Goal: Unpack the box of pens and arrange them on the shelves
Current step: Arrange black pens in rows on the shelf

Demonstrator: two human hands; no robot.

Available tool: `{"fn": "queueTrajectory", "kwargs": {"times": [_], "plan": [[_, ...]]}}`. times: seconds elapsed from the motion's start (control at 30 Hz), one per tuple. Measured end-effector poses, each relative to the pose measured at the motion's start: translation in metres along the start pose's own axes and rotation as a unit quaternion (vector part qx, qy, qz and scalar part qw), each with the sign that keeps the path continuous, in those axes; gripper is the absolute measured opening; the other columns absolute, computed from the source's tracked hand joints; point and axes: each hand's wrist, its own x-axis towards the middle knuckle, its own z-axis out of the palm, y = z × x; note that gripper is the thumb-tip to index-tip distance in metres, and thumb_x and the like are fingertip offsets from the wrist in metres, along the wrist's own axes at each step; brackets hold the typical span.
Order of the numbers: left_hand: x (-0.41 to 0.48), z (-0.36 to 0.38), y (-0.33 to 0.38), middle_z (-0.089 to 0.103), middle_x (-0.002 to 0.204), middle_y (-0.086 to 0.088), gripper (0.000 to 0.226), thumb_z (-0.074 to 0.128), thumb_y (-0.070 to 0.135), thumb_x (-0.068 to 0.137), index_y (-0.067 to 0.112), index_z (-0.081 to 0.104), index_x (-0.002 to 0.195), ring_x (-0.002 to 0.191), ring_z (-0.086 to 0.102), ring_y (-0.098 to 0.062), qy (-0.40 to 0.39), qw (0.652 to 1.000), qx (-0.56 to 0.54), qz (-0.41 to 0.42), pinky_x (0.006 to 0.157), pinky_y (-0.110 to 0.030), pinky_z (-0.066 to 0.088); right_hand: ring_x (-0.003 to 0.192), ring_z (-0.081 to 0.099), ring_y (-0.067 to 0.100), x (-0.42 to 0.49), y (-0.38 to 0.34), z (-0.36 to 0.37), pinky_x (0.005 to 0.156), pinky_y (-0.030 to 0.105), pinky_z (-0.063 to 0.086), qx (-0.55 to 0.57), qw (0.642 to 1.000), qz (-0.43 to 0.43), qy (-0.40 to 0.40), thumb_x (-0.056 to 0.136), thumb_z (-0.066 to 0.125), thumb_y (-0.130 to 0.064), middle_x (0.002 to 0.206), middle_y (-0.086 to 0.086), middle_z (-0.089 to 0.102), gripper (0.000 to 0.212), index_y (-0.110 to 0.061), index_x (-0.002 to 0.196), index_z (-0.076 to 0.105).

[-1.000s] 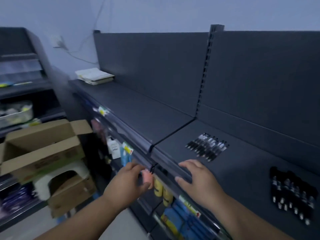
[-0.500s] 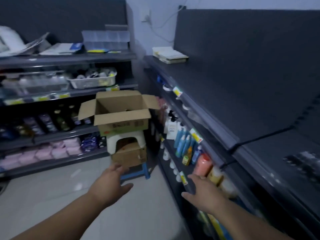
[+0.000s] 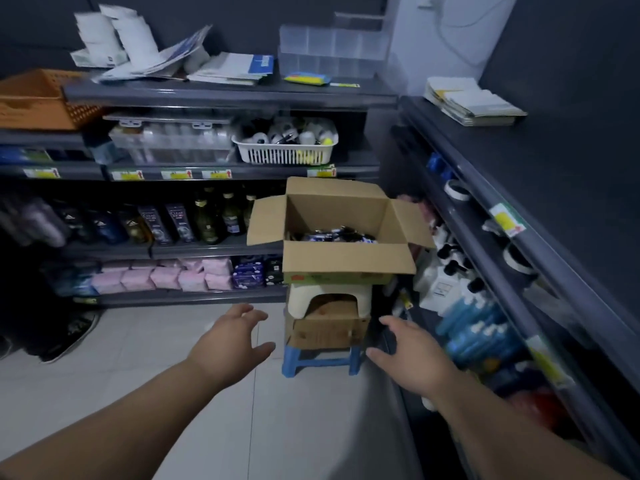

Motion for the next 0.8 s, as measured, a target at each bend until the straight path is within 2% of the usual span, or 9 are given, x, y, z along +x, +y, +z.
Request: {"fn": "queueTrajectory", "kwargs": {"times": [0.1,0.3,0.4,0.57,0.7,0.8], "plan": [[0.036,-0.005,0.000,0.032,0.148,0.007,0.058,0.059,0.049,0.087,0.030,0.042,0.139,0.127,0.043,-0.012,0.003,1.000,-0.002,-0.011,0.101,-0.027,0.042,0.127,0.045,0.017,0.046,-0.007,-0.016,0.101,0.035,0.044,0.006,1.000,-0.014,0.011,0.089,0.058,-0.051,0.144,-0.003,0.042,0.067,-0.030,0.147,0.030],[0.138,-0.017,0.029,0.040,0.141,0.006,0.057,0.062,0.047,0.085,0.027,0.046,0.136,0.121,0.047,-0.012,0.044,0.998,-0.021,-0.029,0.099,-0.025,0.041,0.127,0.044,0.016,0.157,0.007,-0.062,0.104,0.031,0.040,0.040,0.998,-0.049,0.031,0.087,0.061,-0.048,0.142,-0.003,0.043,0.066,-0.029,0.145,0.035],[0.196,-0.022,0.053,0.045,0.136,0.004,0.053,0.065,0.042,0.085,0.024,0.051,0.133,0.115,0.051,-0.013,0.060,0.996,-0.046,-0.044,0.096,-0.024,0.042,0.124,0.048,0.017,0.221,0.021,-0.090,0.096,0.024,0.039,0.048,0.996,-0.066,0.040,0.085,0.065,-0.044,0.140,-0.002,0.048,0.062,-0.030,0.141,0.042],[0.273,-0.020,0.084,0.046,0.135,0.002,0.056,0.066,0.040,0.084,0.021,0.051,0.134,0.115,0.053,-0.014,0.067,0.993,-0.057,-0.075,0.096,-0.021,0.039,0.123,0.050,0.015,0.305,0.040,-0.114,0.088,0.019,0.037,0.062,0.994,-0.085,-0.016,0.088,0.064,-0.040,0.138,-0.002,0.052,0.057,-0.026,0.140,0.044],[0.316,-0.003,0.088,0.045,0.138,0.000,0.055,0.064,0.038,0.086,0.021,0.049,0.136,0.118,0.051,-0.015,0.030,0.994,-0.048,-0.093,0.095,-0.020,0.038,0.124,0.052,0.016,0.349,0.046,-0.102,0.095,0.024,0.041,0.083,0.991,-0.071,-0.072,0.088,0.065,-0.037,0.137,-0.002,0.052,0.055,-0.026,0.138,0.046],[0.349,0.014,0.083,0.040,0.143,-0.001,0.060,0.062,0.038,0.087,0.020,0.042,0.141,0.123,0.048,-0.017,-0.025,0.994,-0.043,-0.100,0.100,-0.024,0.038,0.120,0.053,0.017,0.368,0.049,-0.086,0.098,0.028,0.044,0.092,0.989,-0.057,-0.103,0.086,0.067,-0.037,0.135,-0.002,0.054,0.054,-0.027,0.135,0.049]]}}
